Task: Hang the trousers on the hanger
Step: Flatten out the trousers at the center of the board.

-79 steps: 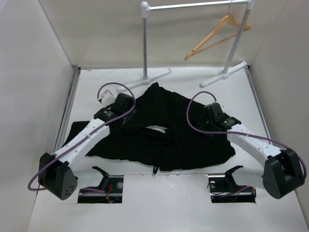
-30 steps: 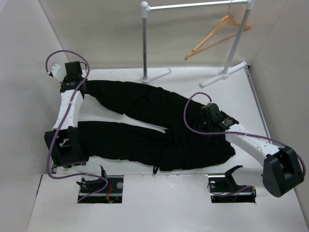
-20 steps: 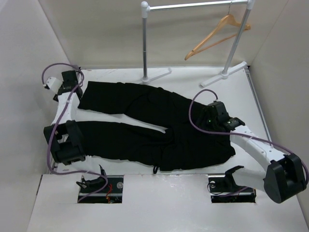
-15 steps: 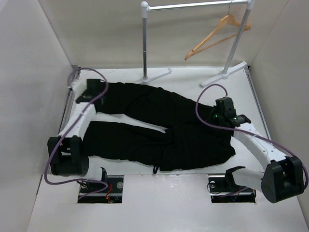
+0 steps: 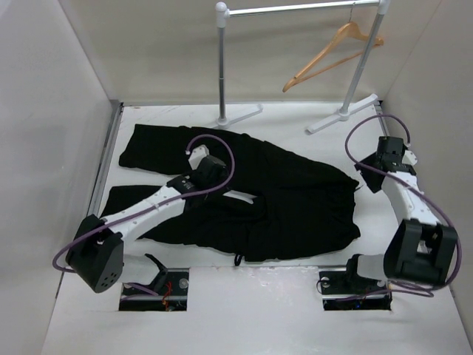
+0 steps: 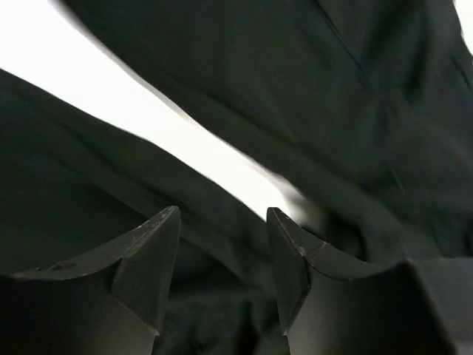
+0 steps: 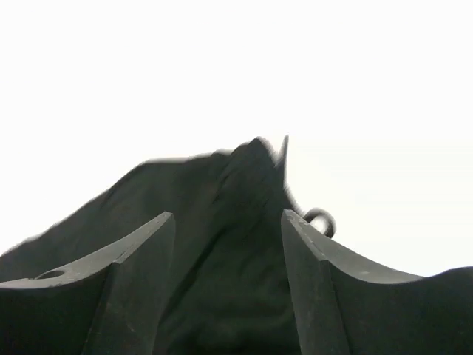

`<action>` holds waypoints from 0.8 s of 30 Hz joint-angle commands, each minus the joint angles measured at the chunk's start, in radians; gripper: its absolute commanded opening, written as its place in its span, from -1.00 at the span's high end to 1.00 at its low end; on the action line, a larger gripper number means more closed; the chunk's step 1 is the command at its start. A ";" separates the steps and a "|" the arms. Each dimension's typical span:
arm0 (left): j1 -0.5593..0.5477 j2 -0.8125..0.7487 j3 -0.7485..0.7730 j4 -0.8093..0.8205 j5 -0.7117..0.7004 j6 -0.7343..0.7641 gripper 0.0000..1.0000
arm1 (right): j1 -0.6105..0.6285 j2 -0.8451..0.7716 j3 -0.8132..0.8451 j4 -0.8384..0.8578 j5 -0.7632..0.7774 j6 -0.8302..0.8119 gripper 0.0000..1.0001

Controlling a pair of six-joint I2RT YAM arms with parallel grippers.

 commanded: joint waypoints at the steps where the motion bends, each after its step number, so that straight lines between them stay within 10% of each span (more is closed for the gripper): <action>1: -0.083 -0.036 -0.024 0.040 0.064 0.008 0.02 | -0.041 0.134 0.061 0.020 0.030 -0.010 -0.32; 7: -0.226 -0.009 0.005 0.112 0.188 0.133 -0.16 | -0.048 0.307 0.113 0.102 -0.065 -0.038 -0.19; 11: -0.236 0.076 0.007 0.144 0.303 0.131 -0.17 | -0.045 0.339 0.146 0.146 -0.117 -0.036 0.58; 15: -0.233 0.142 0.002 0.115 0.290 0.125 -0.06 | -0.045 0.380 0.233 0.152 -0.096 -0.035 0.84; 21: -0.245 0.174 -0.022 -0.037 0.146 0.087 0.02 | -0.056 0.563 0.443 0.145 -0.087 -0.041 0.82; 24: -0.259 0.117 -0.032 -0.051 0.113 0.055 -0.02 | -0.058 0.621 0.492 0.132 -0.093 -0.033 0.27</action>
